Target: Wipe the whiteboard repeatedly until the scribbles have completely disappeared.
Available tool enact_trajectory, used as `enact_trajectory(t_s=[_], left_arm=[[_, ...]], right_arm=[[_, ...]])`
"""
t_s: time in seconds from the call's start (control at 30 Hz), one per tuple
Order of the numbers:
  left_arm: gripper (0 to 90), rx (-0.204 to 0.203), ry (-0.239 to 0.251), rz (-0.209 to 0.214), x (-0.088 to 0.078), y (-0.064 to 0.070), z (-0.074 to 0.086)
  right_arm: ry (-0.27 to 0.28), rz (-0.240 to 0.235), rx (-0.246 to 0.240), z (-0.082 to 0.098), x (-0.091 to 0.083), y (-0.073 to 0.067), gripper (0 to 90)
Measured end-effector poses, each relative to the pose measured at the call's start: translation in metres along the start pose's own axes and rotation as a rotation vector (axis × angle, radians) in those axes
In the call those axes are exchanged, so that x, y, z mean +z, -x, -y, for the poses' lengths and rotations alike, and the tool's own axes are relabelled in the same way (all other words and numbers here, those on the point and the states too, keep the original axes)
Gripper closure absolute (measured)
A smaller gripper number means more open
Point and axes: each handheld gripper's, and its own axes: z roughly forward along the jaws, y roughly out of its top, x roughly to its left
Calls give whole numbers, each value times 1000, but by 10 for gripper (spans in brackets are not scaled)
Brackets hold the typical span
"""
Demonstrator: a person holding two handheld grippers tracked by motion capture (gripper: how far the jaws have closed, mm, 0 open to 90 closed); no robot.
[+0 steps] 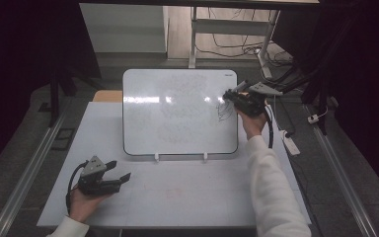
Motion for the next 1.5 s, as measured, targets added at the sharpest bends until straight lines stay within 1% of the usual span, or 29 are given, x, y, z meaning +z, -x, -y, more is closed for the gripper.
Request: enact_trajectory(t_s=[0.03, 0.17, 0.2, 0.3, 0.33, 0.37, 0.4, 0.43, 0.5, 0.53, 0.57, 0.6, 0.7, 0.73, 0.77, 0.87, 0.9, 0.93, 0.97, 1.0, 1.03, 1.1, 1.13, 1.23, 1.3, 1.4, 1.43, 1.47, 1.5], left_arm=[[277, 0, 0, 0, 0, 0, 0], [277, -2, 4, 0, -1, -1, 0], [277, -6, 5, -1, -1, -2, 0], [278, -7, 5, 0, 0, -3, 0], [278, -5, 4, 0, 0, -2, 0], [278, -2, 3, -1, 0, -1, 0], [278, 0, 3, 0, 0, -1, 0], [278, 1, 4, -1, 0, 0, 0], [279, 4, 6, -2, -1, 0, -1], [280, 1, 7, -2, -1, -1, -1], [280, -2, 7, -2, 0, -1, -1], [280, -3, 6, -2, 0, -2, 0], [279, 2, 3, -1, 0, -1, 0], [280, 3, 6, -1, -1, 0, 0], [280, 3, 9, -1, -1, 0, -1], [281, 2, 8, 0, 0, -1, -1], [281, -1, 7, 0, 0, -1, -1], [281, -1, 6, -1, 0, -2, -1], [281, 0, 6, -1, 0, -1, -1], [281, 2, 5, -2, 0, -1, -1], [281, 4, 6, -3, -1, 0, -1], [281, 6, 10, -2, -2, 1, -1], [282, 6, 11, -2, -2, 1, -1], [282, 4, 5, -1, 0, -1, -1], [281, 5, 3, -1, 1, -1, -1], [281, 8, 5, -1, 0, 1, -1], [281, 9, 7, -2, 0, 1, -1], [282, 8, 9, -2, -1, 1, -1], [282, 8, 10, -2, -1, 1, -1]], right_arm=[[22, 21, 23, -3, -2, 6, 780], [26, 23, 45, -3, -5, 11, 780], [-17, -20, 11, 3, -5, 4, 780], [-36, -30, -23, 5, -7, 3, 780], [-30, -20, -16, 4, -8, 5, 780], [-7, 19, 2, 2, -11, 10, 779], [27, 47, 41, -1, -14, 17, 780], [27, 47, 41, -1, -14, 17, 780], [21, 33, 42, 0, -12, 15, 780], [-10, -17, 11, 4, -7, 8, 780], [-10, -17, 11, 4, -7, 8, 780], [-31, -32, -21, 4, -5, 4, 780], [-9, -2, -2, 2, -9, 9, 780], [11, 30, 19, 1, -11, 12, 780], [36, 28, 69, 3, -13, 16, 780], [-26, -64, 14, 12, -3, -2, 780], [-26, -64, 14, 12, -3, -2, 780], [-48, -67, -38, 12, 0, -10, 779], [-48, -67, -38, 12, 0, -10, 779], [-34, -57, -28, 11, -1, -8, 780], [14, 2, 25, 7, -5, 1, 780], [28, 7, 49, 6, -6, 5, 780], [13, -24, 47, 10, -4, 0, 780], [-65, -135, -17, 24, 4, -20, 780], [-73, -143, -33, 25, 3, -23, 780], [-12, -45, 3, 16, -3, -9, 780], [-12, -45, 3, 16, -3, -9, 780], [6, -54, 42, 15, -4, -4, 779], [-14, -74, 30, 17, -3, -8, 780]])
